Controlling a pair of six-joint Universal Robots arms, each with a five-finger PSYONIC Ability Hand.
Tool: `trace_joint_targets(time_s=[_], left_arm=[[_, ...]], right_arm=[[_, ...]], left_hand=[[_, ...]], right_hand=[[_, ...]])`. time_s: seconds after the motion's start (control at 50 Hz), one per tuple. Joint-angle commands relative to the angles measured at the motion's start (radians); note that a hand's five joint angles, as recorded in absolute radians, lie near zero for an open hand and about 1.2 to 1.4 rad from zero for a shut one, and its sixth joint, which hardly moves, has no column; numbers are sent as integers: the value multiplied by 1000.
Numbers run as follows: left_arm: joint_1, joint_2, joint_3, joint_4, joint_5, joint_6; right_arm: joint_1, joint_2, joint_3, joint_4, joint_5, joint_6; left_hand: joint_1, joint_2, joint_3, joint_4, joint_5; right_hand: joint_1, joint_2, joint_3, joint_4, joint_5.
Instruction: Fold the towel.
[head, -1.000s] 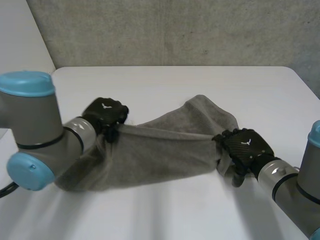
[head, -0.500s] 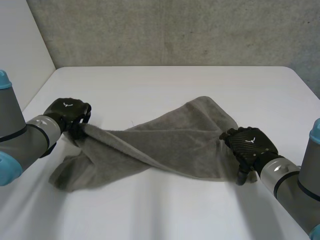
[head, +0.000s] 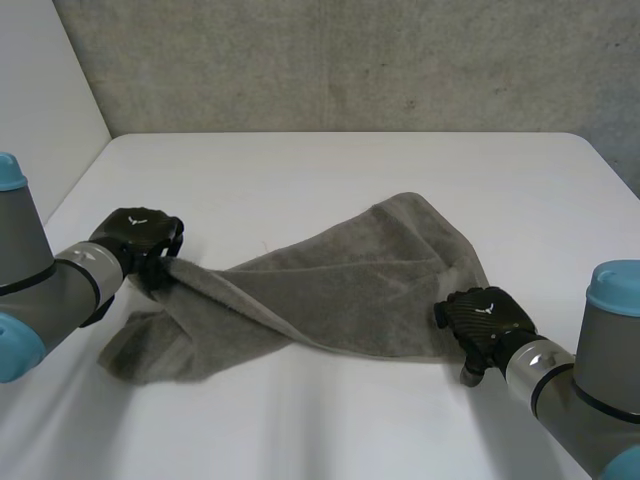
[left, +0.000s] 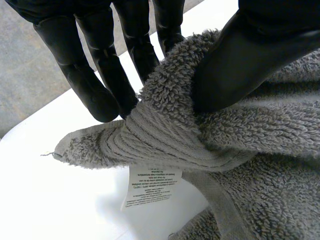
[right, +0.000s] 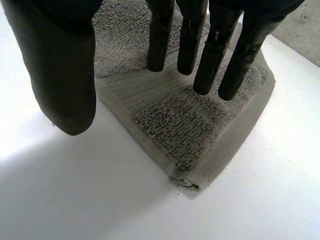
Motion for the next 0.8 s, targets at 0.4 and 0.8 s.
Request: trace_joint_targets(time_s=[0.4,0.8], left_arm=[[-9,0,-5,21,4,0],[-11,0,-3,33,4,-2]], right_arm=[[5,68,-39,-77,5,-52],[5,83,-76,-75,0,-53]], left_hand=[[-72,-114,-148,-129,-270],[-72,-114,-148,-129,-270]], right_hand=[[198,204,200,202,192],[198,204,200,202,192]])
